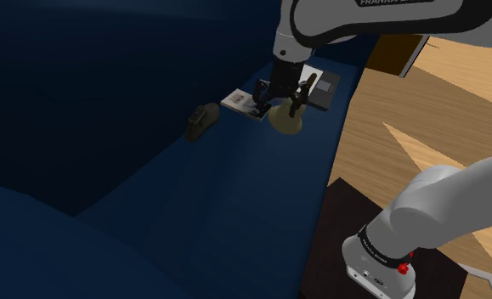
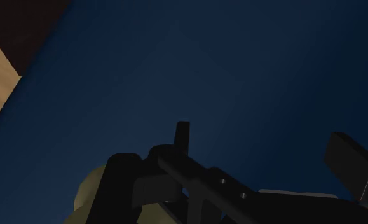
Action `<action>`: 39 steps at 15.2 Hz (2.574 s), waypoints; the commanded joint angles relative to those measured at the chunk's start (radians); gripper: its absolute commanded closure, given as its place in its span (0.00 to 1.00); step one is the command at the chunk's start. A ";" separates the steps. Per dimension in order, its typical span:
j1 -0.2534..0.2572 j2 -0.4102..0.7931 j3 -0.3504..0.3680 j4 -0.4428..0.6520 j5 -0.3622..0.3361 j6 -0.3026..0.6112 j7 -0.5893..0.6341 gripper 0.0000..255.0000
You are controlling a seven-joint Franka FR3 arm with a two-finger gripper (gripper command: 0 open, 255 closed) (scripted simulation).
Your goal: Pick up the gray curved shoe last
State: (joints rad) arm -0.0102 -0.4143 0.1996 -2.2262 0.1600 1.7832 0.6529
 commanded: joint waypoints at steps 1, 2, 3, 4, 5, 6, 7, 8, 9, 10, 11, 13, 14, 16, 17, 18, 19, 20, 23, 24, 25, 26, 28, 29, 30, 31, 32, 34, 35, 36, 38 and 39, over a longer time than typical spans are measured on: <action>0.000 0.059 0.032 0.046 0.005 0.028 0.074 0.00; -0.001 0.093 0.046 0.071 0.003 0.043 0.107 0.00; -0.002 0.128 0.059 0.098 -0.001 0.056 0.140 0.00; -0.003 0.163 0.071 0.126 -0.006 0.069 0.174 0.00; -0.004 0.198 0.083 0.156 -0.012 0.080 0.208 0.00; -0.005 0.235 0.094 0.187 -0.021 0.091 0.242 0.00; -0.004 0.271 0.104 0.219 -0.030 0.100 0.276 0.00; -0.003 0.309 0.113 0.254 -0.042 0.108 0.310 0.00; -0.001 0.347 0.121 0.289 -0.054 0.115 0.344 0.00; 0.002 0.385 0.128 0.326 -0.068 0.120 0.378 0.00; 0.005 0.424 0.134 0.365 -0.082 0.124 0.411 0.00; 0.016 0.503 0.141 0.448 -0.113 0.127 0.477 0.00; 0.023 0.544 0.143 0.493 -0.130 0.126 0.509 0.00; 0.040 0.626 0.142 0.588 -0.162 0.118 0.570 0.00; 0.051 0.668 0.140 0.639 -0.178 0.112 0.600 0.00; 0.062 0.711 0.136 0.693 -0.194 0.103 0.627 0.00; 0.067 0.726 0.134 0.712 -0.199 0.100 0.636 0.00; 0.066 0.726 0.133 0.700 -0.199 0.113 0.636 0.00; 0.066 0.730 0.132 0.664 -0.200 0.152 0.635 0.00; 0.065 0.731 0.132 0.653 -0.201 0.165 0.635 0.00; 0.065 0.733 0.131 0.642 -0.201 0.177 0.635 0.00; 0.065 0.737 0.131 0.626 -0.202 0.197 0.635 0.00; 0.065 0.737 0.131 0.626 -0.202 0.197 0.635 0.00; 0.065 0.735 0.131 0.623 -0.202 0.199 0.635 1.00; 0.065 0.735 0.131 0.623 -0.202 0.199 0.635 1.00; 0.065 0.735 0.131 0.623 -0.202 0.199 0.635 1.00; 0.065 0.735 0.131 0.622 -0.202 0.199 0.635 1.00; 0.065 0.736 0.131 0.623 -0.202 0.199 0.635 1.00; 0.065 0.736 0.131 0.623 -0.202 0.199 0.635 1.00; 0.065 0.735 0.131 0.622 -0.202 0.199 0.635 1.00; 0.065 0.737 0.131 0.626 -0.202 0.197 0.635 1.00; 0.065 0.734 0.131 0.636 -0.202 0.185 0.635 1.00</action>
State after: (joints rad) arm 0.0549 0.3205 0.3308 -1.5974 -0.0418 1.9752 1.2883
